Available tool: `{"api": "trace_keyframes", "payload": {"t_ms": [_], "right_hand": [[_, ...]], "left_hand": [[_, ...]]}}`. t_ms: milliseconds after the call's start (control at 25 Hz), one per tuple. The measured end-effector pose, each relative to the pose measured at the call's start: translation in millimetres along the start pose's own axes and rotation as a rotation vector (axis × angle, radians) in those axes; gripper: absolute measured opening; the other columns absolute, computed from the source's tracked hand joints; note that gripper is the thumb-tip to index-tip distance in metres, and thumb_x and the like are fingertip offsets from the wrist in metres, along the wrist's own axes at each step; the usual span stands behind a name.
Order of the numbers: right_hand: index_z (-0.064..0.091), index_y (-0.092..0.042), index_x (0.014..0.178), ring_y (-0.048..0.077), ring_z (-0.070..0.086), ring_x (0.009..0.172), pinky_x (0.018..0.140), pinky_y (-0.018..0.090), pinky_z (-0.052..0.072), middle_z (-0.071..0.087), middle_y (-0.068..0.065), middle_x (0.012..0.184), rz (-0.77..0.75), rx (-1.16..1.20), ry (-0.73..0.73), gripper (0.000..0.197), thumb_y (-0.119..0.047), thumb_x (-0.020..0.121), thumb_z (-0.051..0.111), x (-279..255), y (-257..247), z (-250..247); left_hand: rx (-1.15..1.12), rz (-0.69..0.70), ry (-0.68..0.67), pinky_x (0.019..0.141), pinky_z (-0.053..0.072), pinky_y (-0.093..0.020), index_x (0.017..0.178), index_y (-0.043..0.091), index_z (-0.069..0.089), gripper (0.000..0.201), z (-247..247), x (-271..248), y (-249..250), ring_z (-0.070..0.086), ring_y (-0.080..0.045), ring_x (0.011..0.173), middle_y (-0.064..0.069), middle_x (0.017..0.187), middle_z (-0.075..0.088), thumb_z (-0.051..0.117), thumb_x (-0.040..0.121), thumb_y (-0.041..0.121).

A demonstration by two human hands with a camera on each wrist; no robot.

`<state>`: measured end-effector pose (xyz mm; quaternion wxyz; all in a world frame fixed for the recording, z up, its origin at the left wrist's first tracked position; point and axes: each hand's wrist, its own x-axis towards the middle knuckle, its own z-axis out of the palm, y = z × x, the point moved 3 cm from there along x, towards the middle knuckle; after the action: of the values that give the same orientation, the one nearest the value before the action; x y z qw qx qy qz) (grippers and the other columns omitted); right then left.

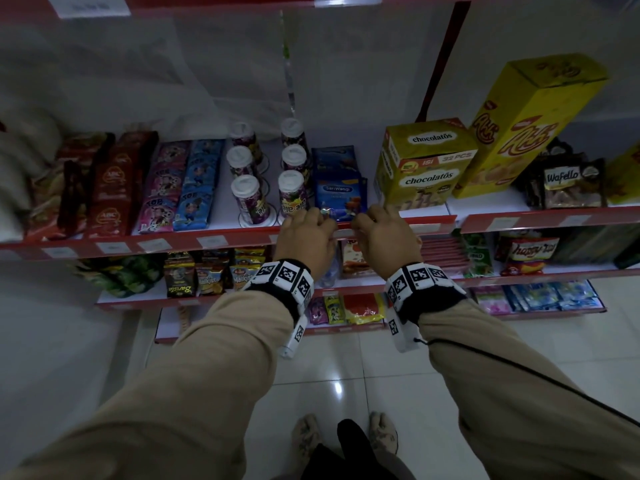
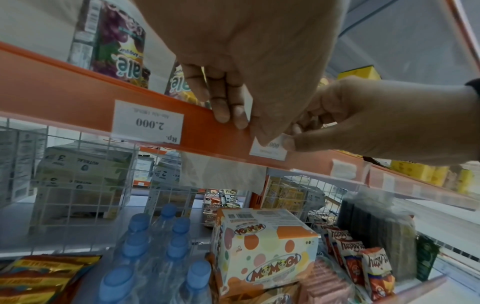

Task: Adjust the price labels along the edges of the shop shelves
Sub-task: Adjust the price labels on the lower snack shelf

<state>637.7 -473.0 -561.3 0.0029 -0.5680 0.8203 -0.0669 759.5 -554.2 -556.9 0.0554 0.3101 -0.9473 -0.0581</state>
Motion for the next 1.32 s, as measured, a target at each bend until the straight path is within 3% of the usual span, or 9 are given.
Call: {"api": "trace_keyframes", "payload": {"t_ms": [720,1000,1200,1320], "right_hand": [[0.065,-0.009,0.104,0.034,0.051,0.1,0.073,0.042,0.047,0.061,0.016,0.1,-0.011,0.003,0.026,0.018,-0.013,0.09,0.054,-4.1,2.2,-3.4],[0.06,-0.011,0.113,0.032,0.044,0.109,0.078,0.04,0.046,0.054,0.013,0.112,-0.014,-0.037,-0.075,0.024,-0.013,0.093,0.048,-1.1,5.3,-0.7],[0.06,-0.009,0.11,0.035,0.048,0.103,0.079,0.044,0.044,0.06,0.016,0.106,-0.05,0.108,0.03,0.024,-0.014,0.088,0.054,-7.1,10.2,-5.7],[0.062,-0.009,0.109,0.035,0.05,0.101,0.081,0.044,0.044,0.06,0.016,0.107,-0.081,0.077,0.044,0.026,-0.013,0.085,0.055,-7.6,5.4,-8.2]], "left_hand": [[0.117,-0.005,-0.093,0.098,0.029,-0.04,0.128,0.024,0.049,0.036,-6.1,-5.2,3.5,0.037,-0.027,0.121,-0.006,0.127,0.043,0.048,0.093,0.028],[0.176,-0.036,-0.093,0.098,0.03,-0.041,0.125,0.023,0.049,0.034,-3.8,-2.9,9.8,0.038,-0.028,0.119,-0.007,0.126,0.044,0.05,0.091,0.028],[0.125,-0.051,-0.065,0.094,0.031,-0.038,0.126,0.02,0.044,0.04,-1.5,-10.1,3.9,0.04,-0.026,0.119,-0.005,0.127,0.046,0.053,0.09,0.032],[0.12,-0.044,-0.057,0.092,0.029,-0.038,0.124,0.022,0.046,0.038,-3.5,-14.0,1.1,0.039,-0.024,0.119,-0.003,0.126,0.046,0.054,0.088,0.034]]}}
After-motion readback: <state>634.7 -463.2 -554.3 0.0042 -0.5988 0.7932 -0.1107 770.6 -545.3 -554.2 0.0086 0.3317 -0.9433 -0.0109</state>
